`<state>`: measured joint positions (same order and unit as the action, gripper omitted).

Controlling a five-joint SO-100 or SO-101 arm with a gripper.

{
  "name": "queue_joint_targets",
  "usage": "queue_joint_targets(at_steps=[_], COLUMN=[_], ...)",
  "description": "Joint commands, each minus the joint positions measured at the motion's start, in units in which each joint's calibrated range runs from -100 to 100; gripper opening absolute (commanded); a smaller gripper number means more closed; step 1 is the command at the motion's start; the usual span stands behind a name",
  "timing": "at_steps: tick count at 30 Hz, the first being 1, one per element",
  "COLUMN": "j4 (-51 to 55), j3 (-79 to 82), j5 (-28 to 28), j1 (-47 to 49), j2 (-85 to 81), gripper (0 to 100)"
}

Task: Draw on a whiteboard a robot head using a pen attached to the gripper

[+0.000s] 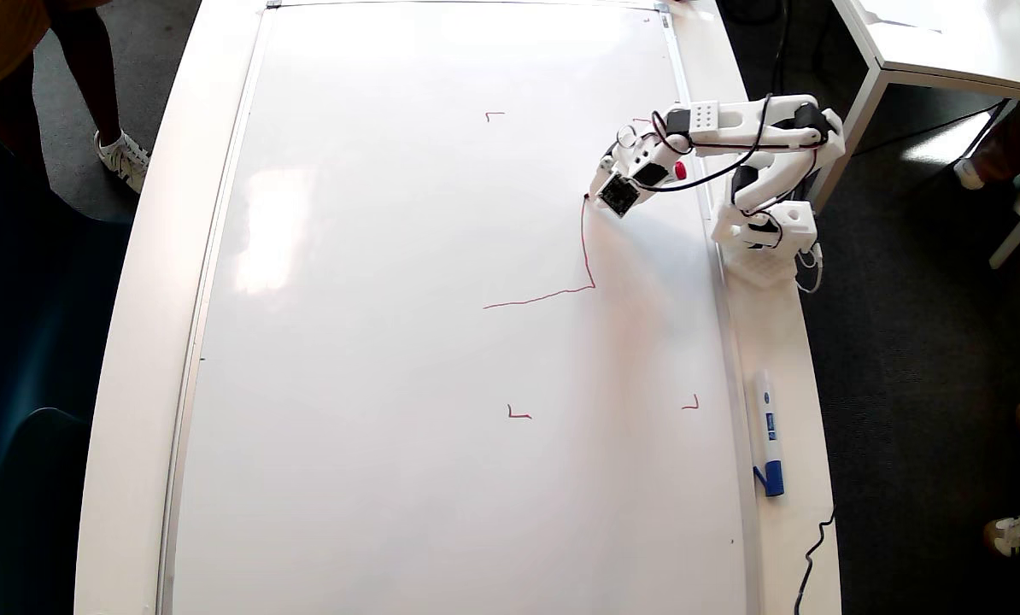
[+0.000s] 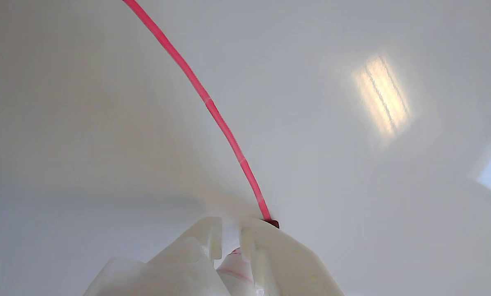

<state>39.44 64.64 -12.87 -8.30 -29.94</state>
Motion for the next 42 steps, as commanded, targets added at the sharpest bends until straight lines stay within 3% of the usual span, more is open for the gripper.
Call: queue_joint_targets(at_steps=[1,26,42], j4=[-1.1,-2.7,-2.6], j3=[-3.3,-55.0,-55.4], j5=[0.3,-0.1,-0.2], j1=[1.6,5.6,10.2], j2=[1.9,47.3,47.8], gripper=[1,1,1])
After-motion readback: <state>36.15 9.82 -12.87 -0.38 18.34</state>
